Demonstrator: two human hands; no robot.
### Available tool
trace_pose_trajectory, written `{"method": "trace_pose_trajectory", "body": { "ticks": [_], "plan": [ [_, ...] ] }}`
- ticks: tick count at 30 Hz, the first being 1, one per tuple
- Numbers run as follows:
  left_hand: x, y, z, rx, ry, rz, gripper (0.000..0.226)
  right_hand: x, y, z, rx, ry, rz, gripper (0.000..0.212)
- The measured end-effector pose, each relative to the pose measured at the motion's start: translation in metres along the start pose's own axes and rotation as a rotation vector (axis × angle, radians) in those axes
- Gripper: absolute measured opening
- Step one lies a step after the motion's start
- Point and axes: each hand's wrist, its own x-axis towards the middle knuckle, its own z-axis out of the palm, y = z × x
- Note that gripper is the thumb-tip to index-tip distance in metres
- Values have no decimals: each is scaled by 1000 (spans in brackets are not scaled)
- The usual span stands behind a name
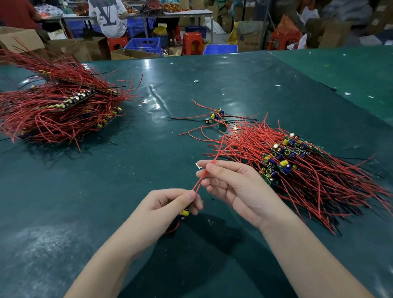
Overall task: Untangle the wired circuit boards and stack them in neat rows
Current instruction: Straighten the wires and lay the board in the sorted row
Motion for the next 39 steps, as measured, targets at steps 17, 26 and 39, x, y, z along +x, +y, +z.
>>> {"method": "trace_pose_trajectory", "body": {
  "ticks": [17,26,39],
  "plan": [
    [1,-3,6,-122,-109,27,39,2,-3,0,184,60,83,18],
    [-1,3,9,-103,-26,15,27,0,-2,-1,112,81,38,16],
    [-1,3,10,-56,-63,19,30,1,-4,-1,195,153,105,25]
  ]
}}
